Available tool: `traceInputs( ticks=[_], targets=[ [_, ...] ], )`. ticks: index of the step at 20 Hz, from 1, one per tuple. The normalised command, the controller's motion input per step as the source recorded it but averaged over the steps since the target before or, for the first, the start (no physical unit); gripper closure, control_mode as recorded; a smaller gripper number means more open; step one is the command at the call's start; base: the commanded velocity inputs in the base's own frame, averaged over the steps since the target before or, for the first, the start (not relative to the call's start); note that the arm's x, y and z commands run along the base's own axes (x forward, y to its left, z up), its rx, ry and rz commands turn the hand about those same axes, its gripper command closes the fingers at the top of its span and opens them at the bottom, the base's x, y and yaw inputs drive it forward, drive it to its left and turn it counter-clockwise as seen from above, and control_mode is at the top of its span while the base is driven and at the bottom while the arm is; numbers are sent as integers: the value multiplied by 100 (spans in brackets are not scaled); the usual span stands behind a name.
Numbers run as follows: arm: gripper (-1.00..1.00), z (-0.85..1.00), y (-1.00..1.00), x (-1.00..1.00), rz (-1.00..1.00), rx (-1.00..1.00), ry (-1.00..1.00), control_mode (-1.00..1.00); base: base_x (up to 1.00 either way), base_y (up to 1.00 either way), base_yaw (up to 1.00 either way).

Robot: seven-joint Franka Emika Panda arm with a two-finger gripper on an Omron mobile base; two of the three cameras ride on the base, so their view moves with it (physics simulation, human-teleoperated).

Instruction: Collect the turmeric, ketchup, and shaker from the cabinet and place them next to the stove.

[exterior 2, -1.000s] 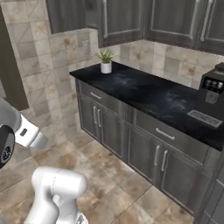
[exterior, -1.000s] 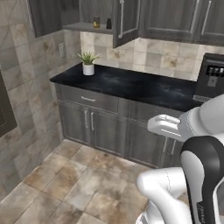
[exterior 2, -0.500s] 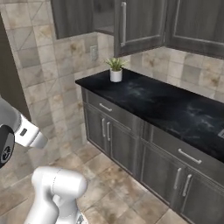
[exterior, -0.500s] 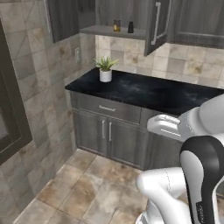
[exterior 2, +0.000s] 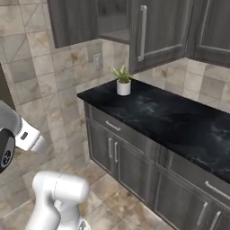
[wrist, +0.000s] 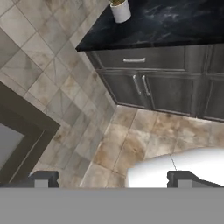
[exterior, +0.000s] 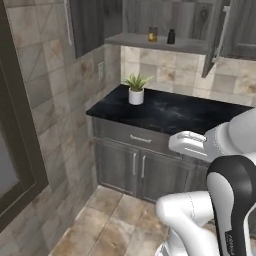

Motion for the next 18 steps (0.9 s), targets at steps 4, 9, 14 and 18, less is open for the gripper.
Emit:
traceInputs(
  ticks=[4, 9, 14, 18],
  targets=[
    [-100, 0, 0, 0, 0, 0, 0, 100, 88, 26, -11],
    [-100, 0, 0, 0, 0, 0, 0, 100, 83, 18, -17],
    [-100, 0, 0, 0, 0, 0, 0, 100, 80, 15, -27],
    [-100, 0, 0, 0, 0, 0, 0, 100, 74, 12, -34]
  ],
)
